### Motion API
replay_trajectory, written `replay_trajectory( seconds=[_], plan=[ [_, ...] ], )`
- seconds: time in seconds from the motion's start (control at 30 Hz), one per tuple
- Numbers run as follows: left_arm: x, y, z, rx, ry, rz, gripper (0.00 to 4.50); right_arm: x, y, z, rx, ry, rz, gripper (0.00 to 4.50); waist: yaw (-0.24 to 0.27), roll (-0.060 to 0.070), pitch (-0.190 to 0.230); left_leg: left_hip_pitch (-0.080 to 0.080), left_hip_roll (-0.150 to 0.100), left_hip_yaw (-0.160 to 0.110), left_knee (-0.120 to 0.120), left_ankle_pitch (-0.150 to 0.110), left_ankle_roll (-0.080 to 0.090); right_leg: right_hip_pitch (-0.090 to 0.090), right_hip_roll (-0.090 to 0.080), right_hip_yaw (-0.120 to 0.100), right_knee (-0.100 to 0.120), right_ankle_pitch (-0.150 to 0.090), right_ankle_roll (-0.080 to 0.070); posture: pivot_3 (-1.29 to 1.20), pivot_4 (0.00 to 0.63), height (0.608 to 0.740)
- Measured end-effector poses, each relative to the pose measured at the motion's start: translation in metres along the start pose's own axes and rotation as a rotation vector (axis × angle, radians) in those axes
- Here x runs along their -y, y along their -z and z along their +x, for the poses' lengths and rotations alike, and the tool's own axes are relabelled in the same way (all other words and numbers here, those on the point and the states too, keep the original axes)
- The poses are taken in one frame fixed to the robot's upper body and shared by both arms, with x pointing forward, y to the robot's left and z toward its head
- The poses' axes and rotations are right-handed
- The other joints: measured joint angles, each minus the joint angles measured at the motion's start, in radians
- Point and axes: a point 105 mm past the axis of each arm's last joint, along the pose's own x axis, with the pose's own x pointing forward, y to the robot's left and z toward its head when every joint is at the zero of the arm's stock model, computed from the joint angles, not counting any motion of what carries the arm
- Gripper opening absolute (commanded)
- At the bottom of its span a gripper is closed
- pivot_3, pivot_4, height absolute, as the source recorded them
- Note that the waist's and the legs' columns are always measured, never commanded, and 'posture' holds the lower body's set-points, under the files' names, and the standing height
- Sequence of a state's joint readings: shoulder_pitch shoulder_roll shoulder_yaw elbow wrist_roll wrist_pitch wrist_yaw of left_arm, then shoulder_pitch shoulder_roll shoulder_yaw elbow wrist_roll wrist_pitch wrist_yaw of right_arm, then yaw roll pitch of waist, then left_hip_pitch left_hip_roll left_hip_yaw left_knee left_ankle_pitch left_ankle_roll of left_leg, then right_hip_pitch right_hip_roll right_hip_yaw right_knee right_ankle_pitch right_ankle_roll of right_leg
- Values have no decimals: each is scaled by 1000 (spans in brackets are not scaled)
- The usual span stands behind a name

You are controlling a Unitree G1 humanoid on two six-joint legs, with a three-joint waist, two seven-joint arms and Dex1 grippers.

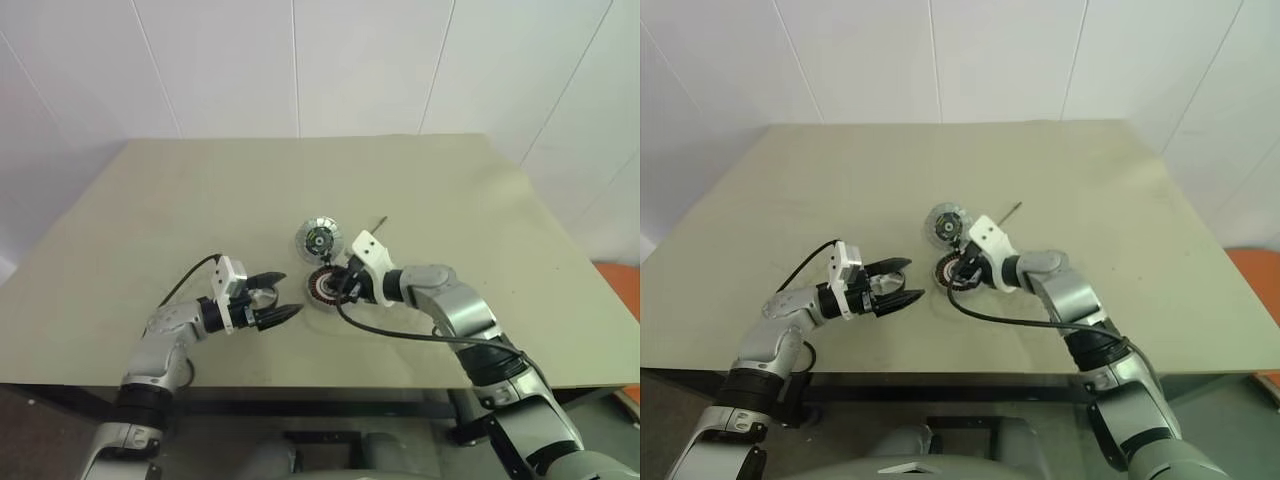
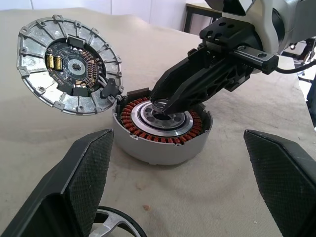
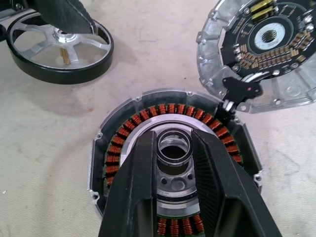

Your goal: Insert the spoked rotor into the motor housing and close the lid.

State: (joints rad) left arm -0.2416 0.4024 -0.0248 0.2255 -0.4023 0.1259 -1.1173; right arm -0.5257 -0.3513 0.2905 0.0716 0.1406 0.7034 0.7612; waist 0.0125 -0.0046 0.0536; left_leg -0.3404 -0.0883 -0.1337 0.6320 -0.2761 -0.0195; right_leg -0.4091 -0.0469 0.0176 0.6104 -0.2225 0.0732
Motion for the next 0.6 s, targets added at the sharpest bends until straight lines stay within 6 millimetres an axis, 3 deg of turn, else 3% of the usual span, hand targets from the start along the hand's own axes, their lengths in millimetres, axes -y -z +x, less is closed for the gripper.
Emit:
replay_trajectory(
  seconds=[0.6],
  plan=[
    [0, 1, 0, 0, -2, 0, 4500, -2, 6, 4, -2, -2, 22, 657, 0, 0, 0, 0, 0, 0, 0, 0, 0, 0, 0, 0, 0, 0, 0, 0, 0, 740]
  ],
)
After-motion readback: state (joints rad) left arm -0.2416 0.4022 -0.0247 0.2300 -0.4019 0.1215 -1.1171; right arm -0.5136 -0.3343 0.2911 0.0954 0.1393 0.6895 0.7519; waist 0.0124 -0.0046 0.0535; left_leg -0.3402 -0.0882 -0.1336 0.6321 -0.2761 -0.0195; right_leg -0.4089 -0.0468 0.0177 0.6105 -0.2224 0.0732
